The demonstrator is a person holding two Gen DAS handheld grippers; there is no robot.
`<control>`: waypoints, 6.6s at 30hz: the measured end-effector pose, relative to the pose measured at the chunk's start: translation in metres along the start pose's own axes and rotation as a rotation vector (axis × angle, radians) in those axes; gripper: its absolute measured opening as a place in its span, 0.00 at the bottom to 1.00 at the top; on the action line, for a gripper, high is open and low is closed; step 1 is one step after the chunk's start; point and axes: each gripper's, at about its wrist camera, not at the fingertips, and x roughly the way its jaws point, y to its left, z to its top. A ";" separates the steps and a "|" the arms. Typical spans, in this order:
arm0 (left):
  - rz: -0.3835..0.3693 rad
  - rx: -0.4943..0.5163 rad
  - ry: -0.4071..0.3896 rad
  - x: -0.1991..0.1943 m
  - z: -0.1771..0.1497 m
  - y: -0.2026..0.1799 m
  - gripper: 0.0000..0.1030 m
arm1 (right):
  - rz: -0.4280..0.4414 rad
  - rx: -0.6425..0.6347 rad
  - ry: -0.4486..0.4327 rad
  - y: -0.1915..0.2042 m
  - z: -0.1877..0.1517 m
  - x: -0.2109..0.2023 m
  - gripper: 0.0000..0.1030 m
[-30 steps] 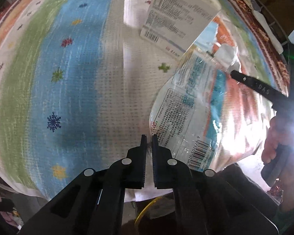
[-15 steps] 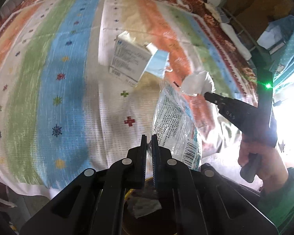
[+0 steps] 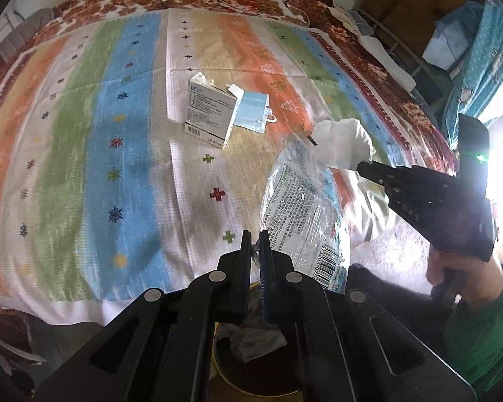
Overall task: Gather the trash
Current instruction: 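Lift both held items off the bed and carry them over the bin, then lower the held wrapper and tissue into the bin opening, then open both grippers to drop the wrapper and tissue into the bin, then move both open grippers forward toward the white box and blue mask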
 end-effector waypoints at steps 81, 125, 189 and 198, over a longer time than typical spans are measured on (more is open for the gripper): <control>0.231 0.312 0.394 0.059 -0.140 -0.053 0.04 | 0.108 -0.038 0.203 0.109 -0.200 -0.035 0.05; 0.134 -0.013 0.217 0.047 -0.071 -0.025 0.45 | 0.138 0.165 0.175 0.081 -0.172 -0.008 0.42; 0.136 -0.380 -0.250 0.029 0.045 0.041 0.93 | 0.093 0.143 -0.180 -0.007 0.014 0.030 0.85; 0.109 -0.386 -0.265 0.044 0.066 0.040 0.94 | 0.120 0.208 -0.148 -0.025 0.038 0.070 0.91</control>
